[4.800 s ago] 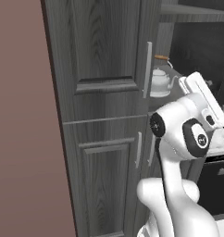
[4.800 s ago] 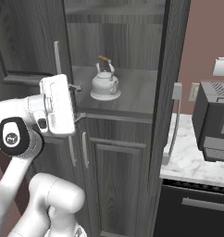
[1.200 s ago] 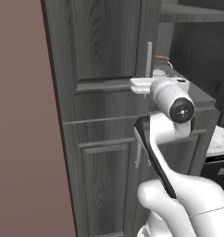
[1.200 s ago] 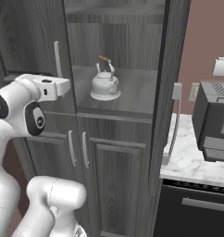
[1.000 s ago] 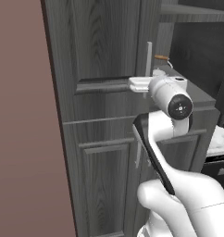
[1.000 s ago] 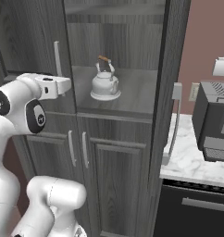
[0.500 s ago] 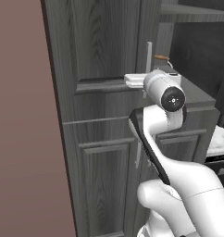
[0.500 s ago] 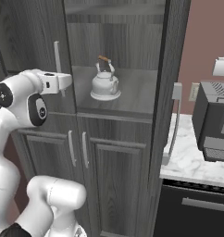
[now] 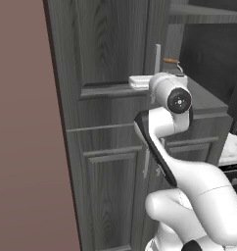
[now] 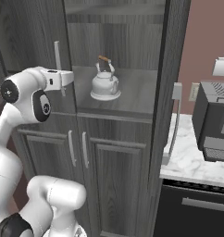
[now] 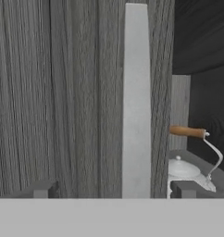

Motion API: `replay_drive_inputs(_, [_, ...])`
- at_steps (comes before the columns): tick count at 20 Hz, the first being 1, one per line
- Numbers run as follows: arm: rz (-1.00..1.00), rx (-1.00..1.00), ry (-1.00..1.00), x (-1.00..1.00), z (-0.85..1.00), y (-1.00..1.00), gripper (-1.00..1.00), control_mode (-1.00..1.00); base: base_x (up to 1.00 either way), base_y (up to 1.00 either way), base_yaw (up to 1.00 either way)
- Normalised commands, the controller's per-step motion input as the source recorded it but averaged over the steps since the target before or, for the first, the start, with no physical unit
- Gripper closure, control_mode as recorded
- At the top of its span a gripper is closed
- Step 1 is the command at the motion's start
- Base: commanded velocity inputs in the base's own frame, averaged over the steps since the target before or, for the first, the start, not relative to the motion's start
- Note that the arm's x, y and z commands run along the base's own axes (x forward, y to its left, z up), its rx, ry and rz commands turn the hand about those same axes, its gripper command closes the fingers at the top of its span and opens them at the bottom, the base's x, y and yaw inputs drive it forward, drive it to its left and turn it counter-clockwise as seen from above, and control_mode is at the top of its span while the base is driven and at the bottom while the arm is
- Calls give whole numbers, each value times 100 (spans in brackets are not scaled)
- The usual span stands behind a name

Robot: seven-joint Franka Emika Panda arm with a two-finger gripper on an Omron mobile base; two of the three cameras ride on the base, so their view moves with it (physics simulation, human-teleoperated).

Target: Open the cabinet, pick the kettle from the cabinet, and place it in the sink.

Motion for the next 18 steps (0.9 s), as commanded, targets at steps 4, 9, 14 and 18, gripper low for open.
replay_drive_inputs(4, [2,1,0,30,-4,0,-100,-100,0,0,0])
replay_drive_inputs(9, [1,0,0,29,-4,0,-100,-100,0,0,0])
replay_drive_inputs(14, [1,0,2,32,-5,0,100,-100,0,0,0])
replay_drive_inputs(18, [0,0,5,33,-8,0,100,-100,0,0,0])
